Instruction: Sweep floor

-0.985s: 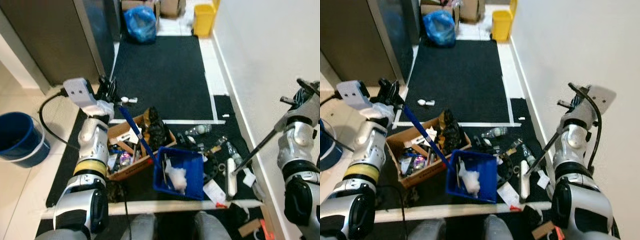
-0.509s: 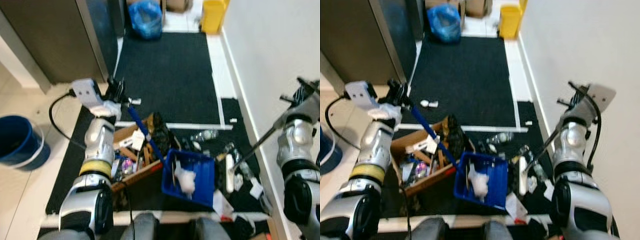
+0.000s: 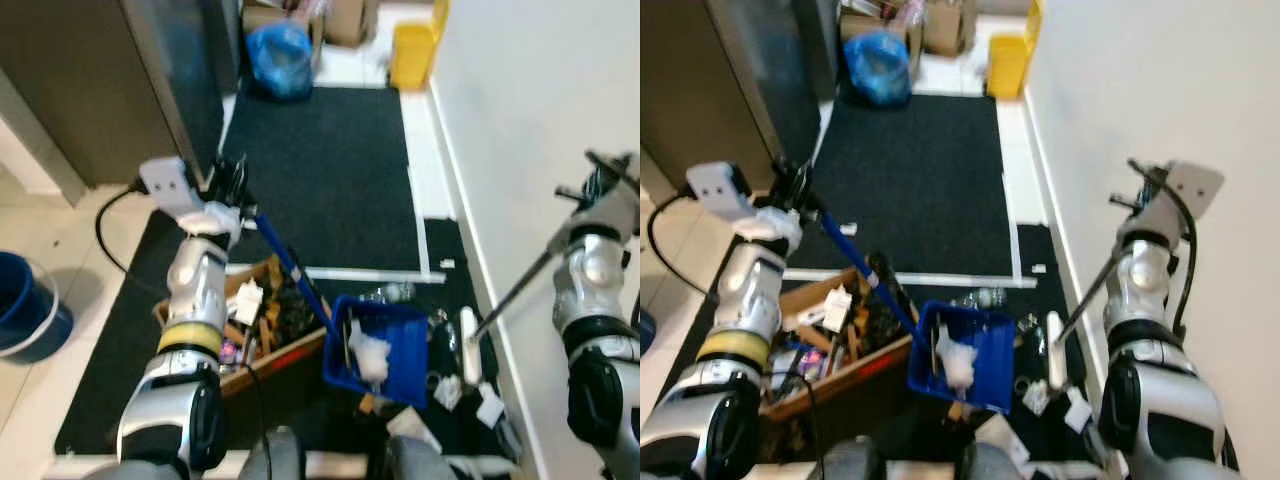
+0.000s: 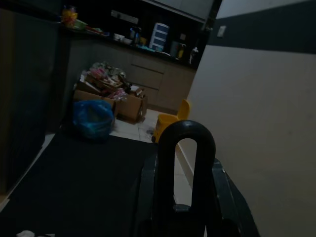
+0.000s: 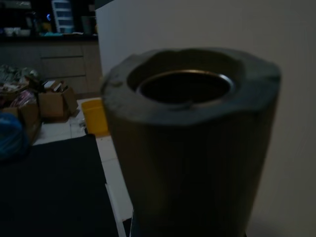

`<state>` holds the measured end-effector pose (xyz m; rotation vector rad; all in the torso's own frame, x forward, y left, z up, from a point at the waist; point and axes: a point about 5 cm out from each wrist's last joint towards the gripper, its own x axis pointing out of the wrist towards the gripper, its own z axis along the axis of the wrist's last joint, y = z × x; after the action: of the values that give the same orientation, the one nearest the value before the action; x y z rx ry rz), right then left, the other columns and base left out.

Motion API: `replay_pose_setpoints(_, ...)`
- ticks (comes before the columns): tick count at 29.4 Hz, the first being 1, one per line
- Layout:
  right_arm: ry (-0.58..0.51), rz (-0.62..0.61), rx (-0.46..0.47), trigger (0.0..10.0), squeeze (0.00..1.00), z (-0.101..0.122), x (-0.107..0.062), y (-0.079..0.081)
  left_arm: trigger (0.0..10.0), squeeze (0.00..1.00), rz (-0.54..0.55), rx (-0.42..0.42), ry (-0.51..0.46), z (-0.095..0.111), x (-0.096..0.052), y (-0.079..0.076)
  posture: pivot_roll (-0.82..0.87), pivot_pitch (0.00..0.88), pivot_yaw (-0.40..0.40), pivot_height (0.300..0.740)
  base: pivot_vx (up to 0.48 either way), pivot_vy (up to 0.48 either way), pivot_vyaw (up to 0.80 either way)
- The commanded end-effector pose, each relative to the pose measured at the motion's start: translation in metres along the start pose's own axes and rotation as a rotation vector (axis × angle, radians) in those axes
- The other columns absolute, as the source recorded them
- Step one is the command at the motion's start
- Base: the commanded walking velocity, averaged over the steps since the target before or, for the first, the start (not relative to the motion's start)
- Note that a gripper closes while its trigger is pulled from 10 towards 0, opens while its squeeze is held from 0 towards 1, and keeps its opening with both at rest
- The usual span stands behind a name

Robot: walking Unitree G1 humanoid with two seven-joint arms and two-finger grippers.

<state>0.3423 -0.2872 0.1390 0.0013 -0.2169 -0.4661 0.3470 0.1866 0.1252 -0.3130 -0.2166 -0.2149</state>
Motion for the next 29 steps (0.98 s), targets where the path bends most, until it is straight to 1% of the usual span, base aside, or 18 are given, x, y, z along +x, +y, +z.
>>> replay_pose_setpoints(1,-0.036,-0.008,-0.021,10.0,0.00,0.007,0.003,-0.005,10.0,0.00,-0.006,-0.024,-0.016,0.001,0.003,-0.005,0.14,0.000,-0.004,0.740,0.000,0.000,0.00)
replay_pose_setpoints(3,-0.037,-0.003,-0.032,10.0,0.00,0.008,0.004,-0.005,10.0,0.00,-0.005,-0.025,-0.015,0.001,0.003,-0.005,0.14,0.000,-0.004,0.740,0.000,0.000,0.00)
replay_pose_setpoints(5,-0.046,0.013,-0.068,10.0,0.00,0.009,0.004,-0.004,10.0,0.00,-0.007,-0.031,-0.003,-0.001,0.001,-0.004,0.14,0.000,-0.005,0.740,0.000,0.000,0.00)
replay_pose_setpoints(10,-0.046,0.020,-0.084,10.0,0.00,0.010,0.005,-0.002,10.0,0.00,-0.017,-0.031,0.010,-0.003,-0.001,-0.005,0.15,0.000,-0.008,0.740,0.000,0.000,0.00)
replay_pose_setpoints(11,-0.048,0.029,-0.103,10.0,0.00,0.011,0.006,-0.001,10.0,0.00,-0.019,-0.021,0.024,-0.005,-0.002,-0.005,0.15,0.000,-0.007,0.740,0.000,0.000,0.00)
replay_pose_setpoints(14,-0.060,0.078,-0.172,10.0,0.00,0.015,0.009,0.007,10.0,0.00,-0.020,0.027,0.064,-0.011,-0.011,-0.003,0.15,0.000,-0.010,0.740,0.000,0.000,0.00)
replay_pose_setpoints(16,-0.058,0.091,-0.171,10.0,0.00,0.015,0.009,0.010,10.0,0.00,-0.010,0.037,0.081,-0.014,-0.017,0.000,0.15,0.007,-0.012,0.740,0.000,0.000,0.00)
replay_pose_setpoints(17,-0.058,0.091,-0.171,10.0,0.00,0.015,0.009,0.010,10.0,0.00,-0.010,0.037,0.081,-0.014,-0.017,0.000,0.15,0.007,-0.012,0.740,0.000,0.000,0.00)
replay_pose_setpoints(18,-0.059,0.096,-0.177,10.0,0.00,0.015,0.009,0.011,10.0,0.00,-0.004,0.047,0.094,-0.017,-0.022,0.002,0.16,0.028,-0.014,0.740,0.000,0.000,0.00)
replay_pose_setpoints(19,-0.062,0.098,-0.180,10.0,0.00,0.016,0.009,0.011,10.0,0.00,0.000,0.053,0.100,-0.019,-0.026,0.003,0.16,0.050,-0.016,0.740,0.000,0.000,0.00)
replay_pose_setpoints(20,-0.062,0.098,-0.180,10.0,0.00,0.016,0.009,0.011,10.0,0.00,0.000,0.053,0.100,-0.019,-0.026,0.003,0.16,0.050,-0.016,0.740,0.000,0.000,0.00)
replay_pose_setpoints(23,-0.072,0.092,-0.211,10.0,0.00,0.020,0.012,0.007,10.0,0.00,0.020,0.064,0.101,-0.021,-0.039,0.005,0.18,0.083,-0.015,0.740,0.000,0.000,0.00)
replay_pose_setpoints(25,-0.075,0.090,-0.220,10.0,0.00,0.021,0.013,0.006,10.0,0.00,0.024,0.066,0.098,-0.021,-0.042,0.005,0.18,0.083,-0.015,0.740,0.000,0.000,0.00)
replay_pose_setpoints(29,-0.103,0.076,-0.266,10.0,0.00,0.030,0.019,0.002,10.0,0.00,0.054,0.117,0.065,-0.016,-0.057,0.005,0.20,0.124,-0.010,0.740,0.000,0.000,0.00)
